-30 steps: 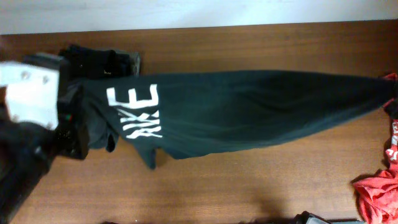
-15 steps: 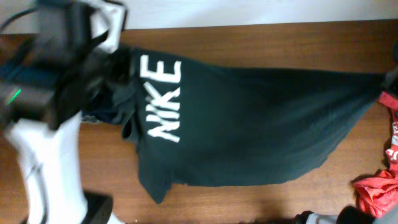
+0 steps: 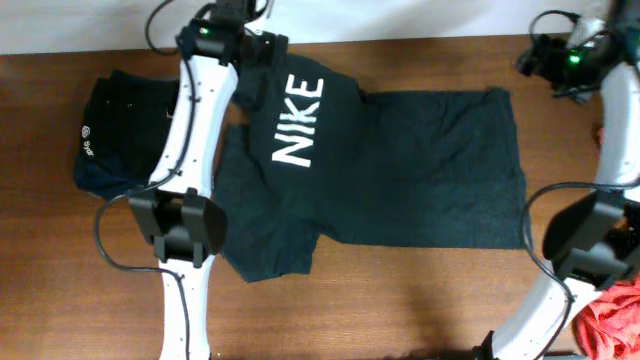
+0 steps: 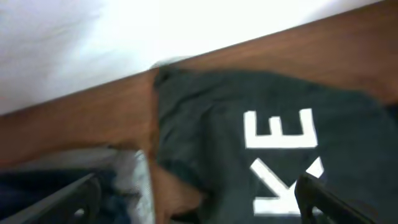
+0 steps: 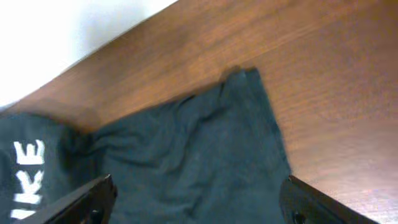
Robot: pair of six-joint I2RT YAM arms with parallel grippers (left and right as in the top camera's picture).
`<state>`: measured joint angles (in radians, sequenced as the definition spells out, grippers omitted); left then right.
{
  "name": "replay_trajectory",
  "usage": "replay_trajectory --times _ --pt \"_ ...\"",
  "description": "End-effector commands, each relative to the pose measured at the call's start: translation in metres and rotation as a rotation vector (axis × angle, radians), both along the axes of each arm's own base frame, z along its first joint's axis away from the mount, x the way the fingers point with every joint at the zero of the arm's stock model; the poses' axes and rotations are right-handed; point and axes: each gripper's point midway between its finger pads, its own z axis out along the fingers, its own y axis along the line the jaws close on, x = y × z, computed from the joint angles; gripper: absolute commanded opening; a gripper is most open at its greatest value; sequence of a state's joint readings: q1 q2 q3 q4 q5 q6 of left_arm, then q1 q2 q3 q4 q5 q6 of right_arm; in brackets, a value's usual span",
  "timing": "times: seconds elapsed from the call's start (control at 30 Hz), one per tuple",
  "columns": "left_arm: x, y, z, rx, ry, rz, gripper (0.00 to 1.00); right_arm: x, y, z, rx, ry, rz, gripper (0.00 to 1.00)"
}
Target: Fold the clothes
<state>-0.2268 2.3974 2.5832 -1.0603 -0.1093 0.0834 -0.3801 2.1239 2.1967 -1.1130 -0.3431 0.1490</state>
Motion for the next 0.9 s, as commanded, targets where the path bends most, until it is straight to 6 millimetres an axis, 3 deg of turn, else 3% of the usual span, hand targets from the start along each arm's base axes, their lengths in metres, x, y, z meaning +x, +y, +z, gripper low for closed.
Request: replay_trajectory --times 0.0,0.07,0.17,0.23,0.33,0.43,0.57,0.7,0.77,0.8,0.87 --pt "-0.024 0.036 0.102 0.003 -0.161 0.058 0.99 -0.038 -0.030 0.072 0.081 -0.152 -0.034 0.95" --pt "-0.053 0.049 0.139 -0.001 -0.185 0.072 0.99 -0.071 -0.046 0.105 0.105 -0.201 -0.082 0.95" --pt "-0.096 0.058 0.176 -0.003 -0.195 0.076 0.99 -0.109 -0.051 0.149 0.120 -0.286 -0.116 0.96" --pt "-0.128 0.063 0.195 -0.003 -0.191 0.076 0.99 -0.136 -0.049 0.172 0.112 -0.318 -0.146 0.96" --pt "-0.176 0.072 0.206 0.008 -0.141 0.076 0.99 -0.170 -0.038 0.185 0.094 -0.292 -0.196 0.95" --pt "-0.213 0.083 0.190 -0.006 -0.011 0.133 0.99 -0.185 -0.026 0.164 0.097 -0.160 -0.237 0.86" --pt "-0.219 0.075 0.162 -0.071 0.110 0.116 0.99 -0.186 -0.021 0.120 0.068 0.037 -0.263 0.86" --pt "-0.234 0.084 0.118 -0.053 0.274 0.142 0.99 -0.192 -0.008 0.078 0.115 0.182 -0.211 0.86" --pt "-0.252 0.089 0.105 -0.044 0.330 0.155 0.99 -0.203 -0.001 0.069 0.130 0.236 -0.185 0.86" --pt "-0.271 0.094 0.098 -0.042 0.363 0.168 0.99 -0.212 0.006 0.066 0.140 0.271 -0.154 0.85" --pt "-0.299 0.098 0.090 -0.049 0.393 0.194 0.99 -0.217 0.020 0.071 0.161 0.243 -0.104 0.83"
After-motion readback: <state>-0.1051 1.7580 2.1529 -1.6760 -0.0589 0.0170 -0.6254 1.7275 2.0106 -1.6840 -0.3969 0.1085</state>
